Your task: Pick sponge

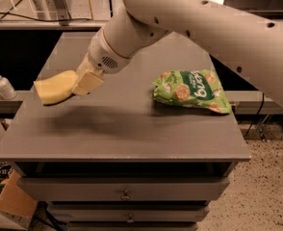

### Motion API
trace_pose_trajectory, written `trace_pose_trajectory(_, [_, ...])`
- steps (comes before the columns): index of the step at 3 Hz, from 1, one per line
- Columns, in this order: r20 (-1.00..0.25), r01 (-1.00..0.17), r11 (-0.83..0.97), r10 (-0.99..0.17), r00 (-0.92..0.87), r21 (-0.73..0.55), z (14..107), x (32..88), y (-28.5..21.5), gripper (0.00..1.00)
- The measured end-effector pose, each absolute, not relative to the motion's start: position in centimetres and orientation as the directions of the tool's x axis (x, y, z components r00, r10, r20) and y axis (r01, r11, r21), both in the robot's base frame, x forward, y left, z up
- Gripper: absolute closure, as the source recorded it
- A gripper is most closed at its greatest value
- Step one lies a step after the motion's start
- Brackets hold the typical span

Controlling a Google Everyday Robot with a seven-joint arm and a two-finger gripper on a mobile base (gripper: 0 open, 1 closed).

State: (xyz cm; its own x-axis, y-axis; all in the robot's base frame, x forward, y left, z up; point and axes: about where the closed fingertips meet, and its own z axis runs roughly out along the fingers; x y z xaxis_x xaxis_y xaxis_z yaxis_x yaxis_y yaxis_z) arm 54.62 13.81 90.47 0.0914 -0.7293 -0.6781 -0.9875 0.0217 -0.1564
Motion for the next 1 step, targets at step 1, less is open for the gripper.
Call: trace_pose_trajectory(1, [-0.678,-0.987,0.022,-0.729,0.092,-0.156,90.47,54.62,13.81,1.00])
